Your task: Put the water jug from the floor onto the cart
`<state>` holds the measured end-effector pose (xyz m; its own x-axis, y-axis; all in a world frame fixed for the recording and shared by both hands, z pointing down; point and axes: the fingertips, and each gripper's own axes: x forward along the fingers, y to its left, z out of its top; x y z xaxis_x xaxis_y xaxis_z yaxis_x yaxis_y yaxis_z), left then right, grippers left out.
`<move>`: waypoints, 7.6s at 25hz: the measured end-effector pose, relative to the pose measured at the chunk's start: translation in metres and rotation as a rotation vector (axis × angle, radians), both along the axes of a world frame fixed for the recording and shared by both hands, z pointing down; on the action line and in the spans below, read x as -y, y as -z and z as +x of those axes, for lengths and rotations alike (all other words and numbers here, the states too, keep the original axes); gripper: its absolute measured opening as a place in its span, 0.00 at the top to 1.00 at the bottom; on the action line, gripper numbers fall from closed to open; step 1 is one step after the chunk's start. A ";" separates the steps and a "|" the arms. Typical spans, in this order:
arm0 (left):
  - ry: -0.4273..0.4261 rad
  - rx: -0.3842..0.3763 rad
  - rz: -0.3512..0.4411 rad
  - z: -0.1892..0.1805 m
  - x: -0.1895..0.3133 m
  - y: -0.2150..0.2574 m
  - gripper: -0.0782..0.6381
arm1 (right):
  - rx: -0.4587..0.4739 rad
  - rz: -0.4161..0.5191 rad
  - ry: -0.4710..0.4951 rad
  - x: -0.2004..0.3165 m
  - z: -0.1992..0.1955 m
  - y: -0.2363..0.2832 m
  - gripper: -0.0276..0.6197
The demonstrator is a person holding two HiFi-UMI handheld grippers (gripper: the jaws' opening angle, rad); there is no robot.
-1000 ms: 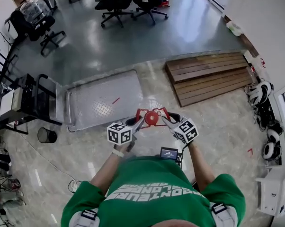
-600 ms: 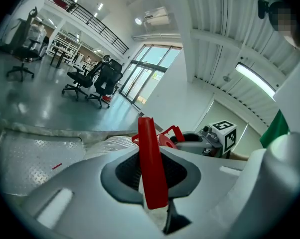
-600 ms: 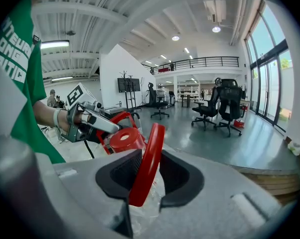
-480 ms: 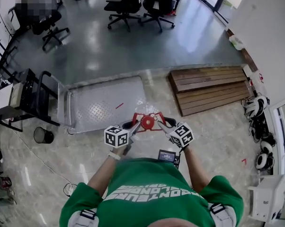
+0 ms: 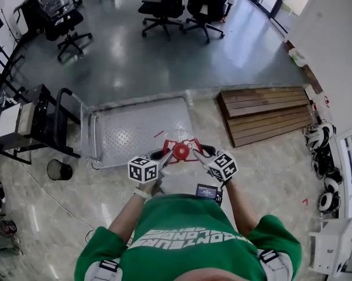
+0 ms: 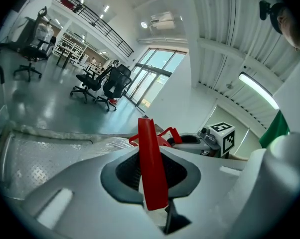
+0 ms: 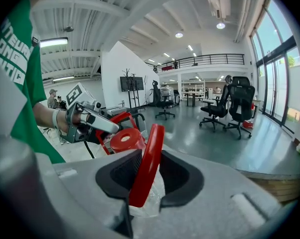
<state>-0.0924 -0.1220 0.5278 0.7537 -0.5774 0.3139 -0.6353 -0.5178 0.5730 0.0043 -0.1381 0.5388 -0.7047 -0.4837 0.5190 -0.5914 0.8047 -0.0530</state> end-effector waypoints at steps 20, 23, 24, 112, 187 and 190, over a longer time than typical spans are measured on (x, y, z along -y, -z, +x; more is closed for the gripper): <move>0.176 -0.008 -0.015 -0.107 0.016 -0.004 0.79 | 0.021 -0.031 0.162 0.032 -0.113 -0.006 0.80; 0.211 -0.009 -0.020 -0.123 0.023 -0.007 0.79 | 0.019 -0.032 0.204 0.043 -0.132 -0.008 0.80; 0.221 -0.010 -0.021 -0.128 0.026 -0.007 0.79 | 0.018 -0.030 0.219 0.047 -0.138 -0.008 0.80; 0.333 -0.024 -0.469 -0.259 0.274 -0.273 0.81 | -0.227 -0.401 0.299 0.314 -0.272 -0.266 0.81; 0.459 0.213 0.307 -0.170 0.263 0.039 0.87 | 0.103 0.224 0.274 0.334 -0.128 0.055 0.97; 0.434 0.209 0.330 -0.159 0.256 0.051 0.87 | 0.120 0.223 0.288 0.319 -0.129 0.061 0.97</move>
